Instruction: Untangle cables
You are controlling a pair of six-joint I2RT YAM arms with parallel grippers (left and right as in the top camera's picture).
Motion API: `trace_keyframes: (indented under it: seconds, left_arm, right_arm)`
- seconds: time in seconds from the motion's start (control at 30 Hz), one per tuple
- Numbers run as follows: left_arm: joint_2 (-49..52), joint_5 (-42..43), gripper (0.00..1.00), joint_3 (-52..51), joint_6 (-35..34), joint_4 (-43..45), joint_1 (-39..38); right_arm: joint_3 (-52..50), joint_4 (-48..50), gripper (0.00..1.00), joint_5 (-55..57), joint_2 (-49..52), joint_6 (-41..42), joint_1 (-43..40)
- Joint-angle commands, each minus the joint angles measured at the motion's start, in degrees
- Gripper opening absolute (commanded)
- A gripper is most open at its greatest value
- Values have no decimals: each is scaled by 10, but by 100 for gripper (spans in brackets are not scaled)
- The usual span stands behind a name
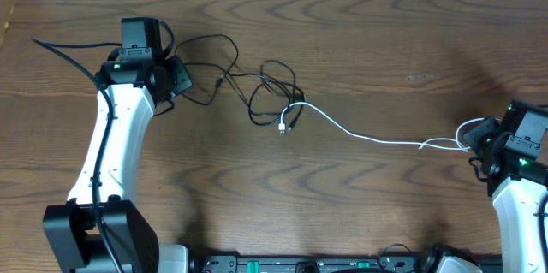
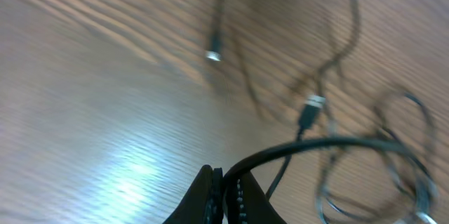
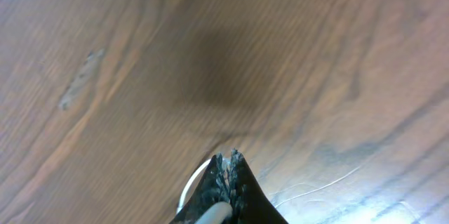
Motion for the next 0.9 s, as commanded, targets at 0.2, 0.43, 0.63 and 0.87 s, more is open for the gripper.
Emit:
trace_keyframes:
  seconds: [0.2,0.43,0.63,0.87]
  left_arm:
    - [-8,162,7,-3,37,-3,-49]
    - [-8,163,8,-3,63,-60,-109]
    - [-8,161,8,-3,63,-102,-156]
    - [-7,157,65,-3,62,-72,-193]
  right_arm:
    - [1,57,1,-150,-5,-78,-2]
    - [1,205,1,-153,-6,-170,-3]
    - [1,349,1,-195,-17,-167,-3]
    - [1,315,1,-317,-18,-167,1]
